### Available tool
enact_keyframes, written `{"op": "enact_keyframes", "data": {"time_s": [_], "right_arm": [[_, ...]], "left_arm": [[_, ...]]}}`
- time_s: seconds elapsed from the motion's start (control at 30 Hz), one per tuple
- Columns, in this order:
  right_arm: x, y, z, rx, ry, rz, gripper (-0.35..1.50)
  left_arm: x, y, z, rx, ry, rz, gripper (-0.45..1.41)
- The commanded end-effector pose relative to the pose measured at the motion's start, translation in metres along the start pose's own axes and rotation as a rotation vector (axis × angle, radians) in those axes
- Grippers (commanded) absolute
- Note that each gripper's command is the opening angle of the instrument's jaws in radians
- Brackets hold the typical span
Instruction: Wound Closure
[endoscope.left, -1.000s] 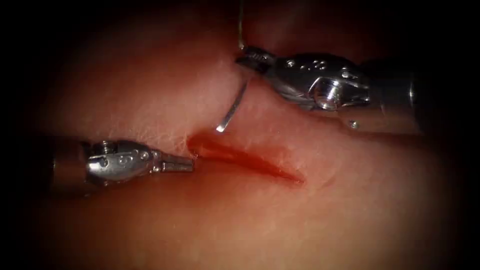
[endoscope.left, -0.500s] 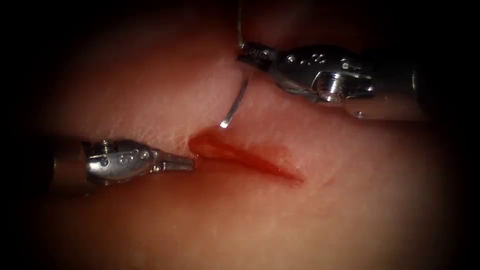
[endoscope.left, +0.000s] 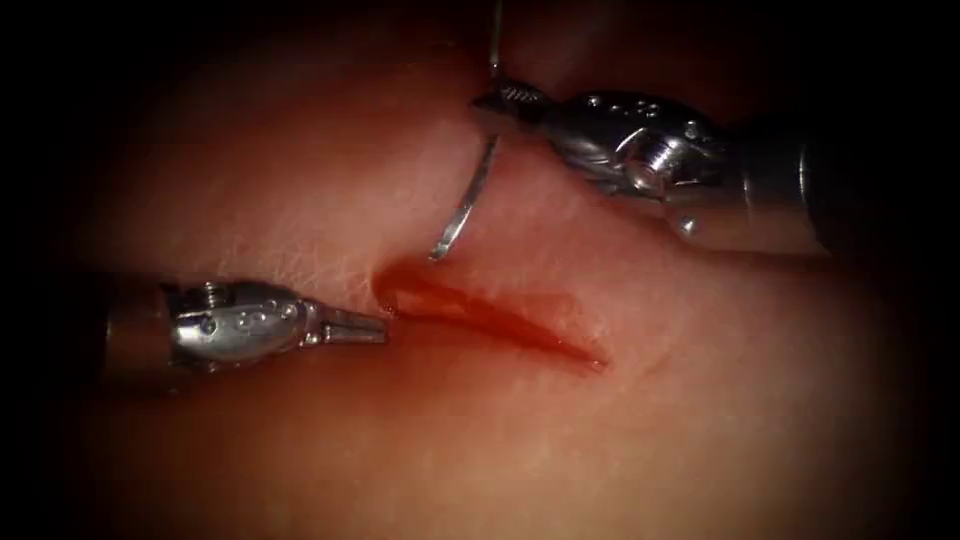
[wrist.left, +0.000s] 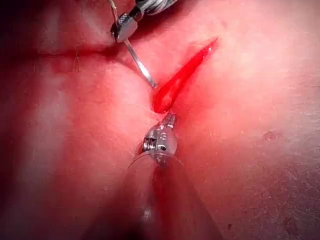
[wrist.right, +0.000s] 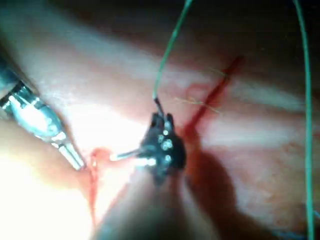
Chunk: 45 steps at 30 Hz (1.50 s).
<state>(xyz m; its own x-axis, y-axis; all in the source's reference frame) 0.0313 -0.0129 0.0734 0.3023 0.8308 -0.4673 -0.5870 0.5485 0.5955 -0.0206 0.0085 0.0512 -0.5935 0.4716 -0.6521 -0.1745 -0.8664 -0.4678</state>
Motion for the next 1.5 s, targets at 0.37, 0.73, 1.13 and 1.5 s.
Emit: {"op": "enact_keyframes", "data": {"time_s": [0.37,0.73,1.13,1.5], "right_arm": [[-0.0017,-0.0013,0.0027,0.087,-0.060,0.249,-0.35],[-0.0027,-0.0029,0.0033,0.138,-0.128,0.429,-0.35],[-0.0032,-0.0054,0.0035,0.143,-0.188,0.489,-0.35],[-0.0042,-0.0065,0.0037,0.172,-0.247,0.563,-0.35]], "left_arm": [[-0.0003,-0.0002,0.0007,-0.001,-0.001,0.014,-0.35],[-0.0010,-0.0009,-0.0001,-0.012,-0.009,0.035,-0.35],[-0.0010,-0.0009,-0.0001,-0.012,-0.009,0.035,-0.35],[-0.0010,-0.0009,-0.0002,-0.012,-0.009,0.035,-0.37]]}}
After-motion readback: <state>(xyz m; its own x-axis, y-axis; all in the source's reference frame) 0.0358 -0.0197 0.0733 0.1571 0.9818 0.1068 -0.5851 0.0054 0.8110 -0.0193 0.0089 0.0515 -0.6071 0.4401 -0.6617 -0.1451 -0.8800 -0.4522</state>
